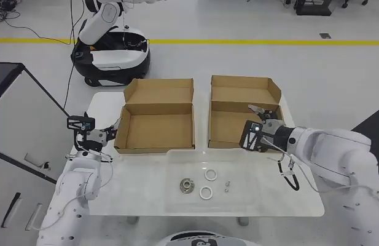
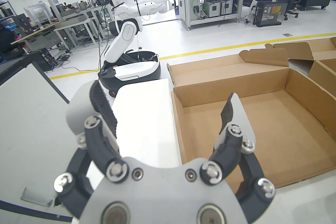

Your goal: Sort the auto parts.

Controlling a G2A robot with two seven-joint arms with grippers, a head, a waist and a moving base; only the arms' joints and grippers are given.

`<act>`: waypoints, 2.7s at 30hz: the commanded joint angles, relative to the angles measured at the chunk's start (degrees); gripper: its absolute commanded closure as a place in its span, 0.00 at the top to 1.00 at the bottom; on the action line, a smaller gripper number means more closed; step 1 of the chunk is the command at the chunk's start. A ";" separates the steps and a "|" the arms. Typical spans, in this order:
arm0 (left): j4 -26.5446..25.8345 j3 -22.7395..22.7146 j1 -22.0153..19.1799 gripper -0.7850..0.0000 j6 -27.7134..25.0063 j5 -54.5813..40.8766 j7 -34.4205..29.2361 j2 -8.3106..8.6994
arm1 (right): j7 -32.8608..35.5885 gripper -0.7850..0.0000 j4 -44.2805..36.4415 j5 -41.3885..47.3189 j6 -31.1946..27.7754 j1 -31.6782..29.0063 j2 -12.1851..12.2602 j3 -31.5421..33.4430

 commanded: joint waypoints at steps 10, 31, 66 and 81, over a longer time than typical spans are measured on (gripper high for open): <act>0.00 0.00 0.00 1.00 0.00 0.00 0.00 0.00 | 6.55 1.00 1.77 7.10 6.52 10.76 8.66 -16.47; 0.00 0.00 0.00 1.00 0.00 0.00 0.00 0.00 | 6.90 1.00 2.65 26.46 6.87 52.71 27.76 -59.36; 0.00 0.00 0.00 1.00 0.00 0.00 0.00 0.00 | 18.06 1.00 11.06 43.62 21.72 60.23 19.54 -76.04; 0.00 0.00 0.00 1.00 0.00 0.00 0.00 0.00 | 18.11 0.51 14.23 41.66 22.18 55.68 18.88 -75.38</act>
